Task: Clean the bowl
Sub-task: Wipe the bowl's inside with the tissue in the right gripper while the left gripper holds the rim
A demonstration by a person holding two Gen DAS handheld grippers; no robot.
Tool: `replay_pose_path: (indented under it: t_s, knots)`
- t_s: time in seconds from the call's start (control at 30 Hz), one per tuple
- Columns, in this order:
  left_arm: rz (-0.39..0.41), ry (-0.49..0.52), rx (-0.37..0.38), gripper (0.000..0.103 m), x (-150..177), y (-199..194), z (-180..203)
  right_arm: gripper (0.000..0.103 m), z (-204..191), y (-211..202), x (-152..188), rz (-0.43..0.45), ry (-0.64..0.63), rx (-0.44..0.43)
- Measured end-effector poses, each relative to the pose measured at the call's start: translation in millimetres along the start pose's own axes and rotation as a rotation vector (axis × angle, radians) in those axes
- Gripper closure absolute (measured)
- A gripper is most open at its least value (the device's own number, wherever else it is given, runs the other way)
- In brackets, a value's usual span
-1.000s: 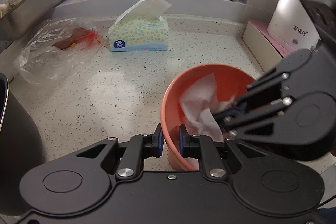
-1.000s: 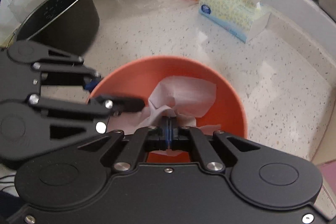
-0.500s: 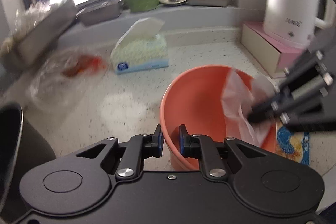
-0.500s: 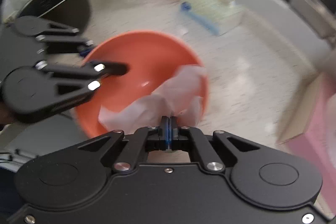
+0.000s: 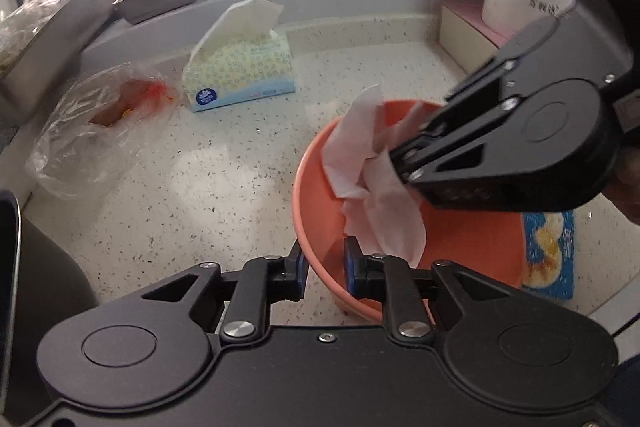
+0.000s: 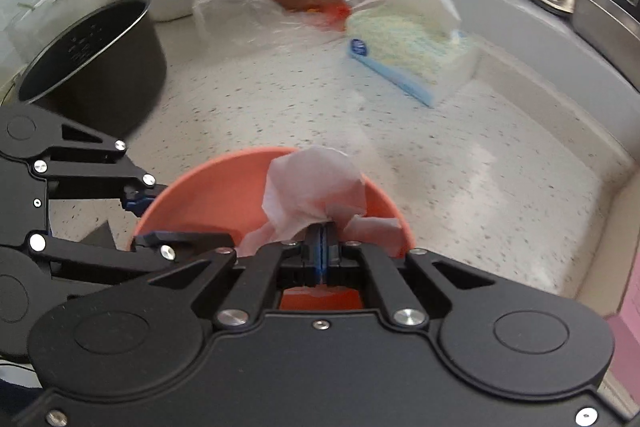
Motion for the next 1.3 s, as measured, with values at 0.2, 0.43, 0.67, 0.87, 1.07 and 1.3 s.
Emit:
replay_pose_path:
  t_s: [0.2,0.43,0.67,0.87,1.07,1.3]
  knots:
    - [-0.023,0.015,0.012,0.083,-0.2,1.2,-0.9,0.102,-12.8,6.7,-1.2,-0.042,-0.092,-0.031]
    - [-0.072,-0.105,0.028,0.087,-2.4,7.1,-8.1,0.102,-7.6,5.3,9.2,-0.100,-0.064,0.018]
    - [-0.085,-0.152,0.030,0.088,-7.2,12.2,-13.3,0.102,-8.9,-9.8,37.9,-0.161,-0.001,0.017]
    - [-0.083,-0.164,0.033,0.088,-10.6,15.4,-14.3,0.103,-29.1,-29.4,47.4,-0.099,0.078,-0.055]
    - [-0.080,-0.164,0.034,0.088,-11.9,16.9,-13.5,0.102,-23.7,-67.1,54.7,-0.034,0.111,0.014]
    - [-0.072,-0.125,0.047,0.088,-11.3,16.4,-12.0,0.102,21.8,-89.8,58.9,0.109,0.279,0.091]
Point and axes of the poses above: each gripper's, at about its wrist camera, not at the fingertips, and y roughly the way its jaws point, z to its right, x to its underside, the point moved 5 cm from there along y, roughly the way its jaws point, and after that the axes turned 12 degrees about -x, right-handed, at the moved point
